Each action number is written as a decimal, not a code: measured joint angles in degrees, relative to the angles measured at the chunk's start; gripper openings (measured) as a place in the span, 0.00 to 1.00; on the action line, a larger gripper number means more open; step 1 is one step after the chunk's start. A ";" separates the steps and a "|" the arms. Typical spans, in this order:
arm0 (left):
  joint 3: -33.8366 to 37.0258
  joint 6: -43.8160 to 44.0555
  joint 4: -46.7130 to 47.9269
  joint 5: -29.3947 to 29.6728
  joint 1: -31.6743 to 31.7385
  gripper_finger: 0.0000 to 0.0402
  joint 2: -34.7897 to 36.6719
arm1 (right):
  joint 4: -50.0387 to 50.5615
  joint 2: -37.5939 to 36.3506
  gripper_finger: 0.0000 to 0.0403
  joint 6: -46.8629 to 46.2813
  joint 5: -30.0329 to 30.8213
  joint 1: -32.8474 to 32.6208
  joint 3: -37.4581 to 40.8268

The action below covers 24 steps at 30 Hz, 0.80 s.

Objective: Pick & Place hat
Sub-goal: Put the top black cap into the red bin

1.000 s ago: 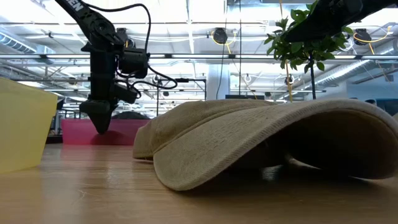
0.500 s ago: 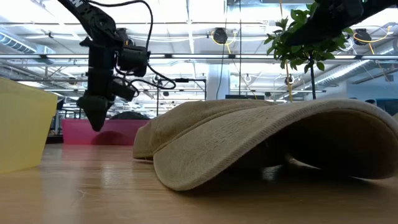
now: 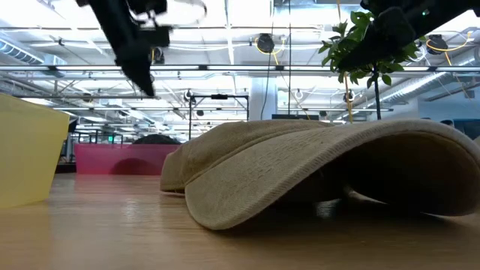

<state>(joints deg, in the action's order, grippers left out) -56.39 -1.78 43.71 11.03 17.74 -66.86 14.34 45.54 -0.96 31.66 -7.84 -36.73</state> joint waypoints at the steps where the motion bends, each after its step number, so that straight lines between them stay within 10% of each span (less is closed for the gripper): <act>1: 0.54 0.14 -3.05 -1.31 -0.67 0.40 1.60 | 0.01 0.00 0.24 -0.29 -0.01 0.00 0.00; 12: 14.54 -2.06 -37.00 -5.23 -5.94 0.40 12.16 | -3.59 3.90 0.24 1.84 -1.18 8.07 0.00; 24: 17.45 -3.82 -52.01 -11.73 -4.45 0.39 11.72 | -9.53 16.71 0.24 9.76 -30.10 40.33 -0.01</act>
<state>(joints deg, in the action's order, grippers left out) -38.94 -5.60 -8.30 -0.69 13.29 -55.14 4.80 62.25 8.80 1.56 32.49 -36.74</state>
